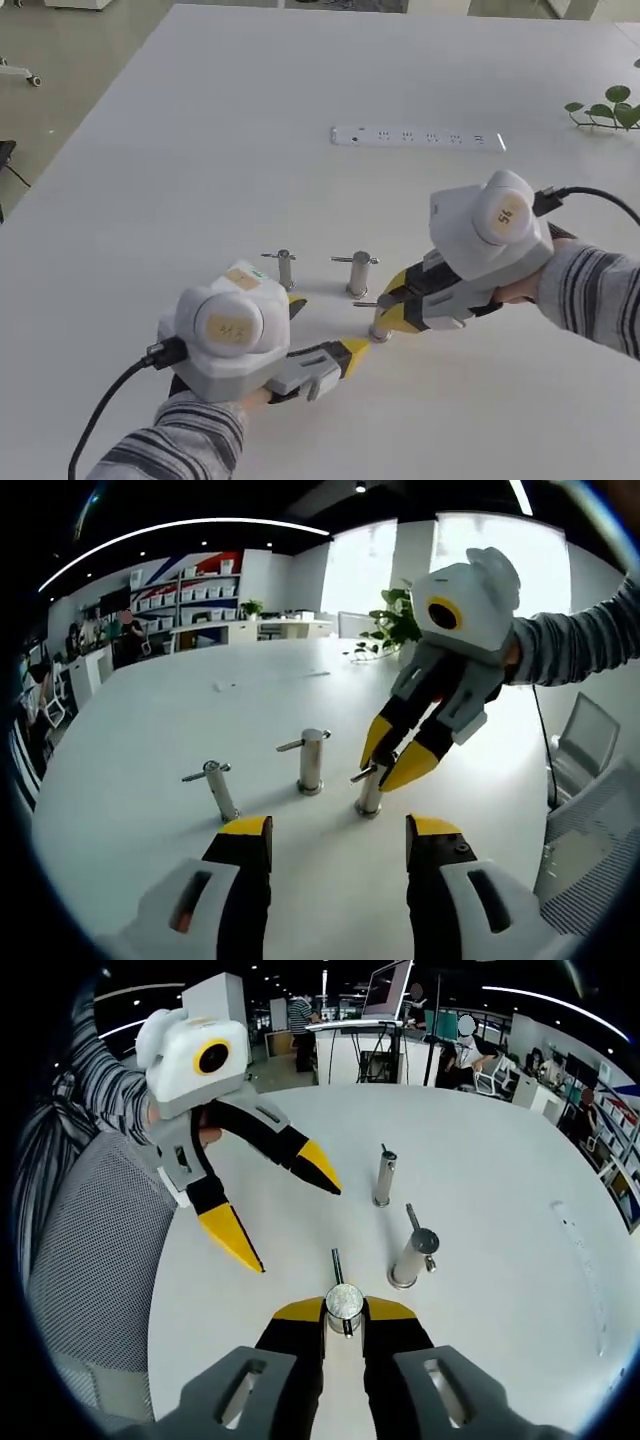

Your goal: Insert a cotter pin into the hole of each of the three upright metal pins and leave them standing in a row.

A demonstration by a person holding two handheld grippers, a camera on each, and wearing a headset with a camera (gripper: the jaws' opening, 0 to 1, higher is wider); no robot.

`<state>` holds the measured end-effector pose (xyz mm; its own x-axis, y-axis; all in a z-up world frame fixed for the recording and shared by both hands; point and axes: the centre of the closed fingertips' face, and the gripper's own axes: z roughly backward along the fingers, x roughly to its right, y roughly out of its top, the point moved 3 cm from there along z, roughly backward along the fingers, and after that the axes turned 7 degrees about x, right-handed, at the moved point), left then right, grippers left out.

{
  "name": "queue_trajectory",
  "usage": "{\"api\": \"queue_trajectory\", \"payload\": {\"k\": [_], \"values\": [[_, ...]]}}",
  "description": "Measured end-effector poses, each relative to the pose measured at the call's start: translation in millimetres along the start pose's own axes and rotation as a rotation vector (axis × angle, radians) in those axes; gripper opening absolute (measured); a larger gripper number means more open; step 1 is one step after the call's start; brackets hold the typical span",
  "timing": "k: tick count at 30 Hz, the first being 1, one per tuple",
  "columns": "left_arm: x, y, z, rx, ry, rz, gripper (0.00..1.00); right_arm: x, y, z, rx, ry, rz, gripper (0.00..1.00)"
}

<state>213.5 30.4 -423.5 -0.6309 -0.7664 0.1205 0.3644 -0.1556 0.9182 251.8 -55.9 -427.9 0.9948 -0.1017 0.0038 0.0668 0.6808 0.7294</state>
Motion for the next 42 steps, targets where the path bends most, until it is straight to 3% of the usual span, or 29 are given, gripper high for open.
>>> {"api": "queue_trajectory", "payload": {"k": [8,19,25,32,42], "values": [[-1.1,4.0,13.6,0.018,-0.019,-0.039,0.65,17.0,-4.8,18.5,-0.013,-0.030,0.005,0.08],[-10.4,7.1,29.0,0.028,-0.006,-0.021,0.78,37.5,-14.7,31.5,-0.055,-0.040,0.020,0.08],[-12.9,11.6,32.7,0.049,-0.002,-0.010,0.82,49.5,-17.9,36.0,-0.069,-0.039,0.024,0.08],[-16.7,9.8,35.7,0.043,0.006,0.002,0.87,60.2,-26.1,35.4,-0.084,-0.039,0.019,0.08],[-24.4,13.4,37.2,0.054,0.033,0.039,0.88,63.6,-29.9,35.0,-0.082,-0.033,0.013,0.08]]}}
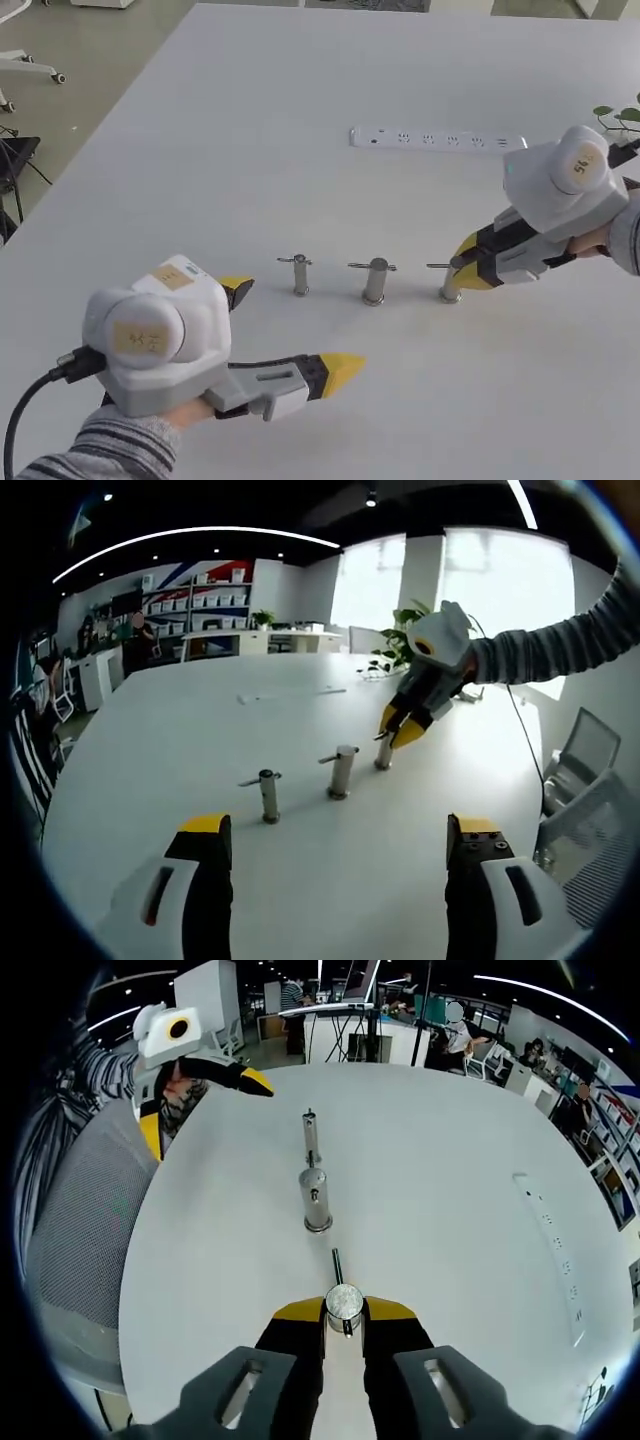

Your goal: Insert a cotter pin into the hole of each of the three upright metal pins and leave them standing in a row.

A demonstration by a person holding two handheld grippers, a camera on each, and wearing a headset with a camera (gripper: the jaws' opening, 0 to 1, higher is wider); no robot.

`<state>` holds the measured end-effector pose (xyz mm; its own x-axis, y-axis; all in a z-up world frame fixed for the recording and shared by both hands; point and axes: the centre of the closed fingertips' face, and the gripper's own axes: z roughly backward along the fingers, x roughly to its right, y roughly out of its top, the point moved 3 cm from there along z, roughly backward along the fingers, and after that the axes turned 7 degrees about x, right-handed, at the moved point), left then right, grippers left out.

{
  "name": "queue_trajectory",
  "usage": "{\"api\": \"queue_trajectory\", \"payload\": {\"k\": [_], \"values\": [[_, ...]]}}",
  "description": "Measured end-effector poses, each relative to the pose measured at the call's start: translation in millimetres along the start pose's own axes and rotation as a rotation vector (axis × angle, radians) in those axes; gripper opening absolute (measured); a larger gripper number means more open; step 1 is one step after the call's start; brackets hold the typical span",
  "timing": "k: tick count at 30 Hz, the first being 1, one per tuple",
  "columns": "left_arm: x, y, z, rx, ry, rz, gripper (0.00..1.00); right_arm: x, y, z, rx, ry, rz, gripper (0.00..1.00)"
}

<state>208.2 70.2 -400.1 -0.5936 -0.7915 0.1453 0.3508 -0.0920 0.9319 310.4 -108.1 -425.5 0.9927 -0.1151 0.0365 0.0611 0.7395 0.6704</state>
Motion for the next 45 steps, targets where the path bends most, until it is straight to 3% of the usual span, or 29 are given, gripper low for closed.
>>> {"api": "queue_trajectory", "payload": {"k": [9,18,26,34,38,42,45], "values": [[-1.1,-0.8,1.0,-0.003,0.006,-0.001,0.87,-4.8,1.0,0.8,0.015,0.026,-0.001,0.08],[-2.2,-3.4,1.1,-0.010,0.011,0.013,0.87,-5.4,-0.9,2.0,-0.003,0.047,0.003,0.09],[-3.7,-3.2,0.9,-0.012,0.015,0.017,0.86,-5.2,-4.4,1.2,-0.022,0.034,0.033,0.10],[-7.7,-0.1,4.9,-0.016,0.030,0.009,0.86,0.5,1.7,12.3,0.006,-0.042,-0.036,0.22],[-10.6,3.9,7.3,-0.008,0.045,0.015,0.86,-5.1,6.7,21.0,0.045,-0.097,-0.166,0.33],[-13.4,5.2,9.4,0.001,0.058,0.047,0.87,-11.2,11.1,28.6,0.080,-0.143,-0.205,0.45],[-13.9,6.6,10.7,0.002,0.060,0.056,0.87,-16.8,13.6,32.2,0.105,-0.173,-0.238,0.49]]}}
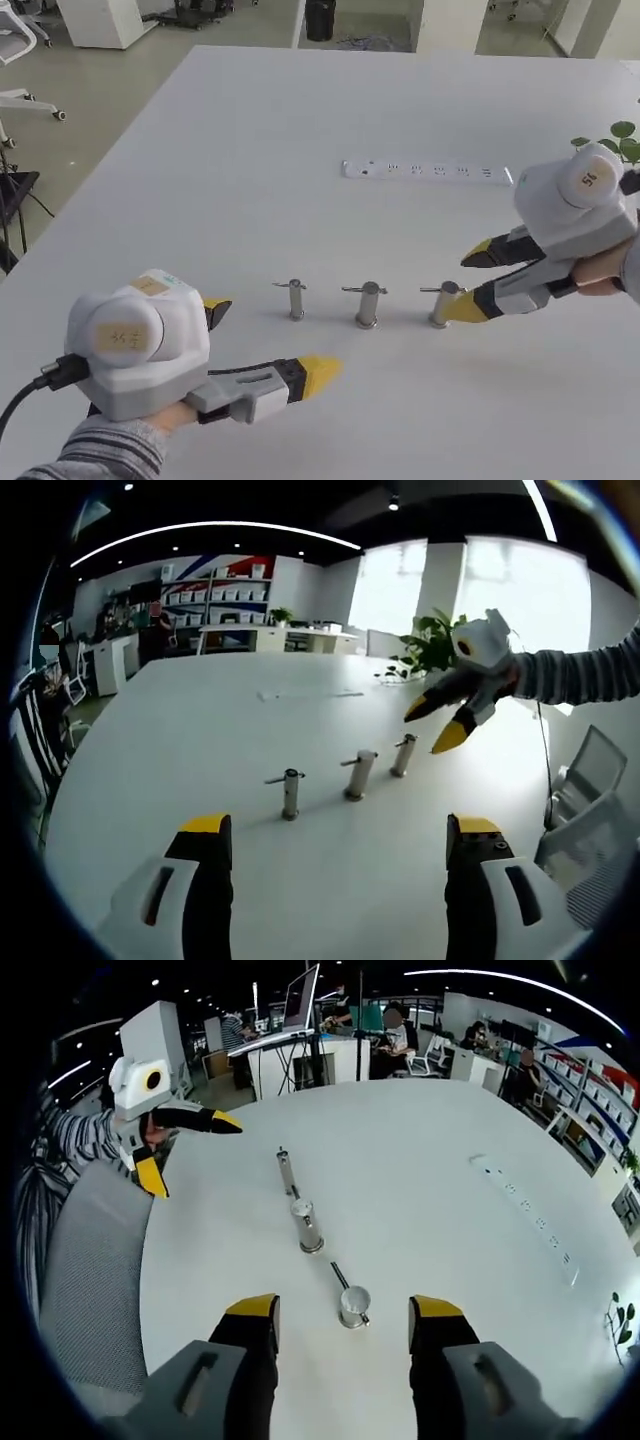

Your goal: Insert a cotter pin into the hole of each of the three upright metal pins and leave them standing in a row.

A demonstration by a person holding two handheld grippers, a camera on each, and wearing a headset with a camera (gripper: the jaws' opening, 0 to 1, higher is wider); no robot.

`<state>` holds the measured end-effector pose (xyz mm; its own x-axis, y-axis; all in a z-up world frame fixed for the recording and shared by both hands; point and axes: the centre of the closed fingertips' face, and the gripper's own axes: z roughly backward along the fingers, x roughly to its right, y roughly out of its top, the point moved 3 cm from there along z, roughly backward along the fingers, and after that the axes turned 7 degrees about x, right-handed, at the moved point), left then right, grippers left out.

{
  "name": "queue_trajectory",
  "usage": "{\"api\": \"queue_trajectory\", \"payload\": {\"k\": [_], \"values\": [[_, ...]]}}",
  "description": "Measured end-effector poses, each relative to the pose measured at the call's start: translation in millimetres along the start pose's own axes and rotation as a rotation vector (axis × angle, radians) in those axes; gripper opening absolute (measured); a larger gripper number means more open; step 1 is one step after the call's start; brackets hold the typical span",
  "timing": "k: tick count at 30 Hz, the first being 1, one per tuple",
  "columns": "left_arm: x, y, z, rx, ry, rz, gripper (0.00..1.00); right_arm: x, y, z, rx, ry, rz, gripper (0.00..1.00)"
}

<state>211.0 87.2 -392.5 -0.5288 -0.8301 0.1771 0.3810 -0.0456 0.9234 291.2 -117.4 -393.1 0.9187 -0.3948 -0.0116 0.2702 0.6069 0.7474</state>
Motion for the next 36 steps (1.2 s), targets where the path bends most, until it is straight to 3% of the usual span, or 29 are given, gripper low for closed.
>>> {"api": "queue_trajectory", "payload": {"k": [3,6,11,18,22,29,32,34,36], "values": [[0.0,3.2,1.6,0.001,-0.001,0.000,0.88,-6.4,1.4,3.5,0.031,-0.023,-0.038,0.54],[-0.3,6.4,3.7,0.004,-0.001,0.000,0.91,-10.3,3.6,7.6,0.074,-0.078,-0.078,0.59],[-3.3,10.1,6.5,0.015,0.014,0.003,0.93,-22.8,6.2,13.6,0.128,-0.114,-0.110,0.68],[-3.6,12.2,12.0,0.024,0.028,0.014,0.97,-37.3,9.2,21.6,0.219,-0.187,-0.193,0.74],[-2.9,11.6,13.9,0.020,0.028,0.010,0.98,-46.5,7.8,24.8,0.238,-0.217,-0.202,0.77],[-3.5,10.2,18.5,0.021,0.043,0.022,0.99,-54.5,2.0,29.4,0.295,-0.293,-0.292,0.81],[-2.7,10.3,20.4,0.023,0.048,0.019,0.99,-56.9,-5.9,31.6,0.290,-0.357,-0.281,0.81],[-2.2,10.0,20.7,0.023,0.048,0.021,0.99,-56.4,-7.9,34.5,0.318,-0.396,-0.310,0.81],[-1.2,9.3,21.5,0.022,0.049,0.023,0.99,-61.6,-9.2,34.0,0.335,-0.383,-0.350,0.81]]}}
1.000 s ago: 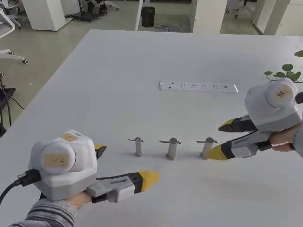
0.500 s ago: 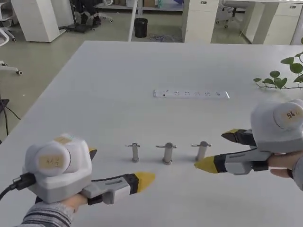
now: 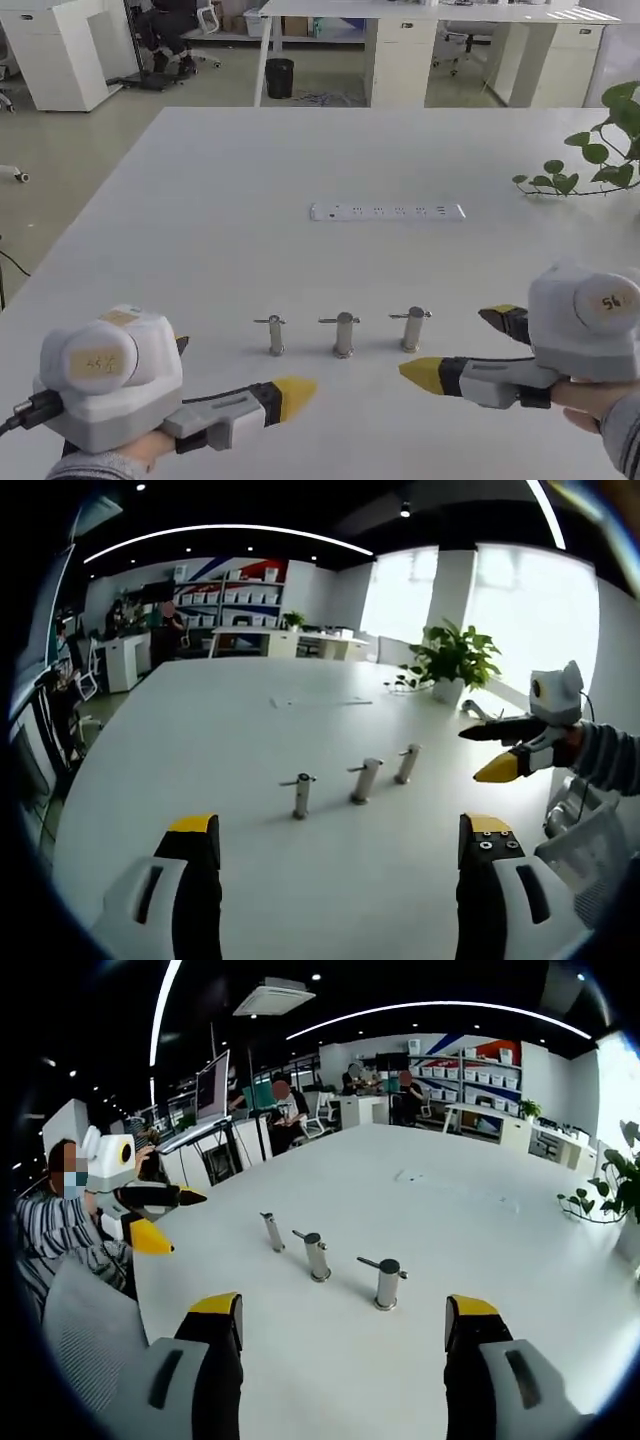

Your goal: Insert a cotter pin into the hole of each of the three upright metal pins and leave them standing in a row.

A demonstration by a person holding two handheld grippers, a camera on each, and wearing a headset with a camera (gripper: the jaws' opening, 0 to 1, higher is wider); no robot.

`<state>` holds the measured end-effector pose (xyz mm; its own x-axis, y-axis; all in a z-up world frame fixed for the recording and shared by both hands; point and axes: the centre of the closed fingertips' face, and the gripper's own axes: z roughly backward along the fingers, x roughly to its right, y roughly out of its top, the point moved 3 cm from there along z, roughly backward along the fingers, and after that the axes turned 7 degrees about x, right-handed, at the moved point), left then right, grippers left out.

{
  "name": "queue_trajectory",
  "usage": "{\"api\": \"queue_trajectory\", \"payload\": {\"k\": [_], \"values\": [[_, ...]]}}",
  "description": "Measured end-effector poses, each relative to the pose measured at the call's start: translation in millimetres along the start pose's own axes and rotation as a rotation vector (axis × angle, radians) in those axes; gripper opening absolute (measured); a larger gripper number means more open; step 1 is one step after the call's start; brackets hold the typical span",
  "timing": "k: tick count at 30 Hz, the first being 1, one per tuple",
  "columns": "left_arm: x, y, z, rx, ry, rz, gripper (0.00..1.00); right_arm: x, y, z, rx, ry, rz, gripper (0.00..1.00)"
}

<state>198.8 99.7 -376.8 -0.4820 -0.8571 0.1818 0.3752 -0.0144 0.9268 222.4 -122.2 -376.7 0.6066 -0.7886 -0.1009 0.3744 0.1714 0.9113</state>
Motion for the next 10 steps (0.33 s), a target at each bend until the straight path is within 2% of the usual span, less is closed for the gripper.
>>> {"api": "queue_trajectory", "payload": {"k": [3,7,10], "values": [[3.1,-1.4,1.1,-0.001,-0.005,-0.001,0.99,-3.9,-8.7,2.6,-0.017,-0.012,0.017,0.81],[5.4,-4.6,3.5,-0.006,-0.003,-0.016,0.99,-9.2,-15.4,4.7,-0.001,-0.028,-0.025,0.82],[5.4,-6.3,5.9,-0.001,0.003,-0.017,0.99,-11.5,-18.6,7.6,0.007,-0.055,-0.013,0.82]]}}
